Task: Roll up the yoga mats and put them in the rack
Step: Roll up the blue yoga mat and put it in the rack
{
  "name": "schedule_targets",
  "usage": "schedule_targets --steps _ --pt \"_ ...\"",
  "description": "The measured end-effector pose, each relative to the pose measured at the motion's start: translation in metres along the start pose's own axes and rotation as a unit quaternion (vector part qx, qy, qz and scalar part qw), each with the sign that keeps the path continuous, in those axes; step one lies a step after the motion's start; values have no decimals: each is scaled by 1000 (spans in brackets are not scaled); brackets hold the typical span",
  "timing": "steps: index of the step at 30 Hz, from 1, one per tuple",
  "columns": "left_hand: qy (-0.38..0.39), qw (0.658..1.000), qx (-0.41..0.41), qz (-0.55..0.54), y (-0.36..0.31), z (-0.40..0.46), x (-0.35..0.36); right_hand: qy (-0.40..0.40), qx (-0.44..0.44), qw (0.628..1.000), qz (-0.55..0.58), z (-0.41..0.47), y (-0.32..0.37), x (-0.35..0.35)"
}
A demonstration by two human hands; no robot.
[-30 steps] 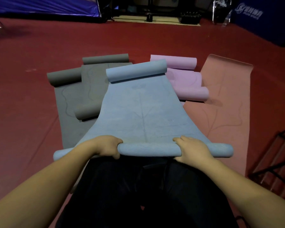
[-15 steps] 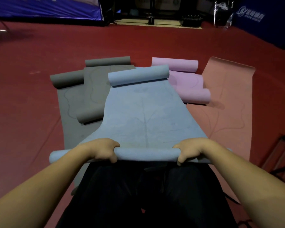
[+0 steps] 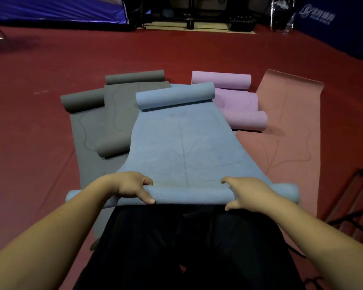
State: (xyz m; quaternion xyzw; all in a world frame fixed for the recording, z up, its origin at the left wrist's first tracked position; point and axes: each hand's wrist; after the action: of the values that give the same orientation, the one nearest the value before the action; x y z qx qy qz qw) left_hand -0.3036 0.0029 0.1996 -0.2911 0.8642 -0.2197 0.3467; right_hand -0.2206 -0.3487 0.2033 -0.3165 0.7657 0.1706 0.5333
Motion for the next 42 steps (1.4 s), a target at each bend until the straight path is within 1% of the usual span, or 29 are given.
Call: schedule_targets --steps 3,6,9,10,12,14,16,18,19,20,22,24,26,27,29,31,32,33,34,36,39,42 --pt "29 999 -15 -21 -7 2 -4 -33 10 997 -70 -7 13 17" --pt "25 999 -29 -27 -9 5 -5 -30 30 998 -53 -2 14 22" --pt "-23 999 -39 -21 -5 1 -2 31 12 999 -25 12 6 10" --pt "-43 998 -38 4 -3 -1 0 57 3 998 -18 17 4 6" --pt "-109 991 -33 72 -2 -5 8 109 -12 994 -4 28 2 0" --pt "-184 974 -22 131 -3 -12 18 156 -23 987 19 37 -1 -4" --pt "-223 954 -5 198 1 -18 32 186 -28 981 46 44 -5 -8" --pt "-247 919 1 307 10 -20 50 206 -32 976 69 48 -6 -11" --pt "-264 901 -1 345 12 -18 59 215 -33 973 78 50 -7 -12" --pt "-282 891 -12 356 13 -15 64 225 -36 970 84 52 -6 -12" --pt "-307 884 -34 350 7 -8 66 235 -36 967 89 55 -5 -11" --pt "-297 891 -47 340 2 -2 58 221 -31 971 81 55 -5 -8" --pt "-258 914 -39 309 1 1 47 167 -29 983 64 49 -6 -1" --pt "-233 926 -36 294 2 2 42 121 -26 990 63 42 -7 4" --pt "-197 941 -35 273 1 4 34 -11 -16 999 45 24 -4 20" --pt "-173 950 -34 256 -4 4 28 -143 9 989 -34 10 2 41" --pt "-163 953 -35 254 -6 4 25 -185 26 980 -64 7 5 50" --pt "-156 954 -34 253 -9 3 24 -204 43 975 -81 5 7 56" --pt "-155 954 -33 252 -11 2 23 -205 55 973 -87 7 8 57" --pt "-161 955 -29 249 -15 0 23 -153 66 983 -72 9 7 43" --pt "-162 957 -28 239 -20 -8 23 -66 35 997 -34 14 1 14" --pt "-154 964 -30 216 -19 -19 23 25 7 1000 -17 14 -3 -8"
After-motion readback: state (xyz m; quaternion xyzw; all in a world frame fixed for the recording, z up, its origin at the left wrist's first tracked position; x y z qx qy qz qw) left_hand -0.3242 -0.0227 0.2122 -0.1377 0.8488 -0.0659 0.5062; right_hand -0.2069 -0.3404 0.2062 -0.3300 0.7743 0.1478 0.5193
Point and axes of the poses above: each hand's wrist, its own z-axis towards the middle knuckle, its own x-axis out of the palm, y = z × x, and after that the axes turned 7 degrees about -z, right-handed
